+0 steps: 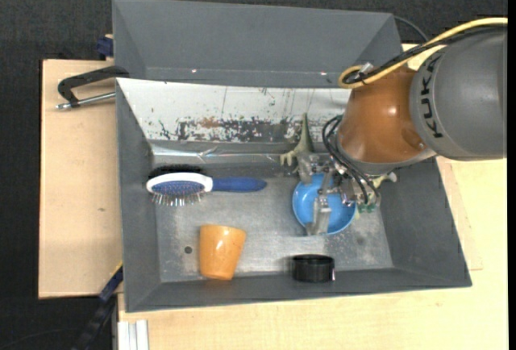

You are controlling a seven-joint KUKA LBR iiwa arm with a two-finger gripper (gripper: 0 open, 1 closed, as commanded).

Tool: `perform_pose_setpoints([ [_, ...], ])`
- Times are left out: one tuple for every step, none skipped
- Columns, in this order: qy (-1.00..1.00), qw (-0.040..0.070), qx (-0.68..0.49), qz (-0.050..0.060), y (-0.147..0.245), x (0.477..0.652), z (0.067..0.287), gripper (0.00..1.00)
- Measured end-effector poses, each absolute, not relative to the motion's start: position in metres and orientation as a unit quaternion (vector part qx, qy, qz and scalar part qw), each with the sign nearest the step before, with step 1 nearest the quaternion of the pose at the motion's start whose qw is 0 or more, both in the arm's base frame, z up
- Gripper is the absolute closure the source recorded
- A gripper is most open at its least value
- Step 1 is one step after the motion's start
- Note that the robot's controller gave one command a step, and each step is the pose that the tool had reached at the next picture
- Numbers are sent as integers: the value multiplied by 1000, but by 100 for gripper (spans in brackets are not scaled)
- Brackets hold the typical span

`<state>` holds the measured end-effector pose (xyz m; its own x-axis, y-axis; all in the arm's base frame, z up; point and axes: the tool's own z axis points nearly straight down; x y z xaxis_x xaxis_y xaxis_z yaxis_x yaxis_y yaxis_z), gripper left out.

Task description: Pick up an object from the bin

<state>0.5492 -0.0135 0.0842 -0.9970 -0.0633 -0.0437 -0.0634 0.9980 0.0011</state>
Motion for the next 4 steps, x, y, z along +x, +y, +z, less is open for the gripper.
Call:
perform_pose_setpoints([
  [998,4,60,1,-3,597,88,100],
  [998,-3,60,1,-4,593,85,0],
  [1000,3,-22,-2,-133,580,90,0],
  [1000,3,-25,0,-128,580,90,100],
])
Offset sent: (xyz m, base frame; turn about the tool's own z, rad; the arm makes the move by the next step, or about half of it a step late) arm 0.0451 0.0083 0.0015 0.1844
